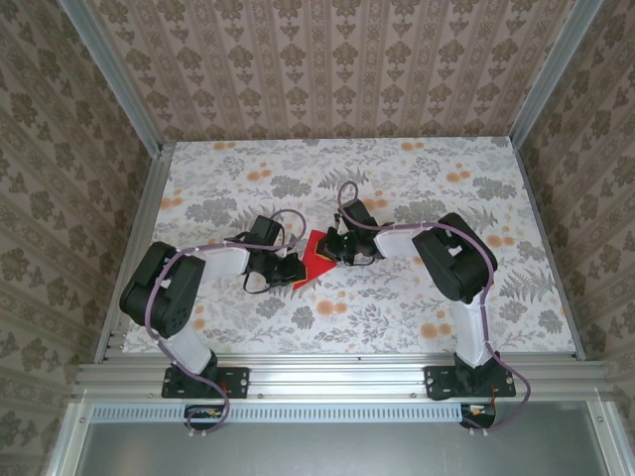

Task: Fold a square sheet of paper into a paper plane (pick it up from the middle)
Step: Fourth fold the wing at the center of the table, then turn over the paper at the center of the table.

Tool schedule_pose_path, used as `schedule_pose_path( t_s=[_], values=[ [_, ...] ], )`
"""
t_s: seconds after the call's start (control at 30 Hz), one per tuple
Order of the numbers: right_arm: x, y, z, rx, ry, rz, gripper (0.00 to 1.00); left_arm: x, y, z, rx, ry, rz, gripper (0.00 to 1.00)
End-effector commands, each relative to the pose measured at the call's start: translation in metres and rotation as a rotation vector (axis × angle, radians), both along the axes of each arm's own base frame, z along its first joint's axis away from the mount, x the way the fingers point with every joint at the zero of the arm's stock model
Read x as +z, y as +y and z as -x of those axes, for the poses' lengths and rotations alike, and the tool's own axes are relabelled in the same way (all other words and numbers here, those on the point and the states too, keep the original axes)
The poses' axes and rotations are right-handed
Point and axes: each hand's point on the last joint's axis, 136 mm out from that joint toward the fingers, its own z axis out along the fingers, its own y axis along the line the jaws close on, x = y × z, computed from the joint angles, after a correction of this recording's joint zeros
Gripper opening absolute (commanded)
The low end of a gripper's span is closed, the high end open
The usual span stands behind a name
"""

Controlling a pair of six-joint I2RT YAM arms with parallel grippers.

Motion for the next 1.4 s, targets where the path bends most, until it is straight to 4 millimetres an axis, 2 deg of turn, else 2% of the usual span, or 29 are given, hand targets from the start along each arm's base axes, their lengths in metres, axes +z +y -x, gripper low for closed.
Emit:
schedule_pose_path(
  t_s=[0.0,0.37,0.63,0.77,0.93,1.03,1.1,1.23,1.37],
  values=[
    [-0.057,-0.034,0.018,-0.068,0.137,0.175,0.03,-0.021,0.019,0.02,-0.003,0.062,-0.079,0.13],
    [-0.056,-0.036,0.017,-0.069,0.137,0.181,0.03,-0.03,0.041,0.062,0.013,0.131,-0.102,0.13],
    [-0.051,-0.036,0.015,-0.066,0.129,0.178,0.03,-0.013,0.046,0.065,0.011,0.102,-0.103,0.13],
    [-0.035,-0.029,0.009,-0.044,0.099,0.155,0.04,0.012,0.042,0.052,0.016,0.037,-0.073,0.14],
    [0.023,-0.008,-0.007,0.015,-0.012,0.053,0.11,0.052,0.04,0.019,0.07,-0.087,-0.028,0.24],
    [0.055,-0.004,-0.011,0.032,-0.078,0.016,0.2,0.065,0.037,0.006,0.077,-0.137,-0.026,0.31],
    [0.068,-0.007,-0.011,0.023,-0.108,0.018,0.27,0.07,0.044,-0.009,0.109,-0.158,-0.036,0.37],
    [0.074,-0.028,-0.011,-0.052,-0.145,0.068,0.4,0.07,0.047,-0.021,0.121,-0.184,-0.071,0.54],
    [0.061,-0.044,-0.008,-0.121,-0.126,0.086,0.45,0.068,0.047,-0.031,0.134,-0.198,-0.091,0.62]
  ],
)
